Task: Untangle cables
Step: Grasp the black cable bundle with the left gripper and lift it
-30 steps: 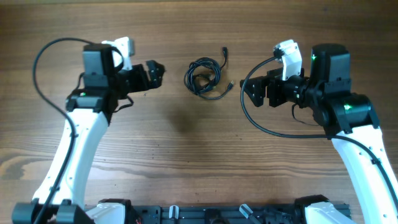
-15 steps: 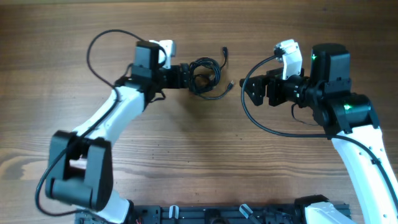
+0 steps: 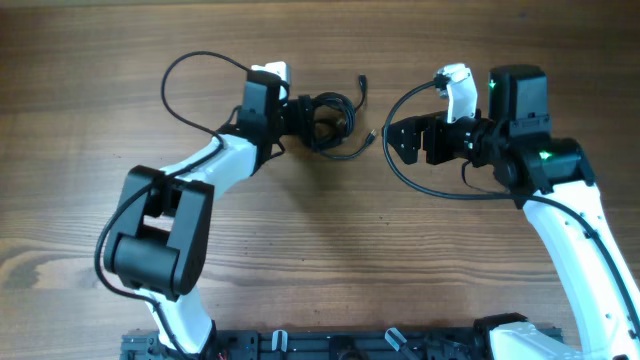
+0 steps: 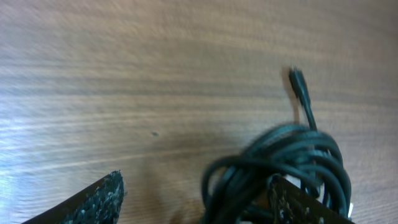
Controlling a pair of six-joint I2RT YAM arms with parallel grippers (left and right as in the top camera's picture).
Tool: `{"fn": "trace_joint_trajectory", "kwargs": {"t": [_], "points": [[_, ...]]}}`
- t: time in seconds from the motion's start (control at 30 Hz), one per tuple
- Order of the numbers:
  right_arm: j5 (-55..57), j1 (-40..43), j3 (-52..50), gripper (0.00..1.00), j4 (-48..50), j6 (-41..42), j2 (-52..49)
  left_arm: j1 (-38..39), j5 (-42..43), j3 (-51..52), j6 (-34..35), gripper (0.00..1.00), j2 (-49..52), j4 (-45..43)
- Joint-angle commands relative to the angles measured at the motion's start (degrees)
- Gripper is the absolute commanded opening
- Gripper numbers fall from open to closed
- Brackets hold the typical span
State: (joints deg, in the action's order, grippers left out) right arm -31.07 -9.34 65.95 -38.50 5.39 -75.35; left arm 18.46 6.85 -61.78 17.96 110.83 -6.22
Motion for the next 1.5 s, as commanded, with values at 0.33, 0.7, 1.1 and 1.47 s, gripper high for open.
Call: {"fn": "trace_joint_trajectory", "kwargs": {"t": [0.33,0.7,1.1,1.47], "points": [[-0.35,-0.24,1.11,1.00,0.76,0.83,-1.22,2.27,-4.63,-0.92,0.33,0.61,5.20,-0.48],[-0.24,-0.24,1.11,1.00,4.68,4.02,-1.38,1.88,-1.42,-0.92,7.08,0.04,0.83,-2.97],[-0.28,-0.24,1.11,0.93,14.32,20.24,-1.38,0.24,4.09,-0.92,30.71,0.04,-20.68,1.20],[-0.33,-0.24,1.11,0.91,14.69,21.75,-1.38,-1.11,10.82,-0.92,71.12,0.04,-21.22,3.69]]}}
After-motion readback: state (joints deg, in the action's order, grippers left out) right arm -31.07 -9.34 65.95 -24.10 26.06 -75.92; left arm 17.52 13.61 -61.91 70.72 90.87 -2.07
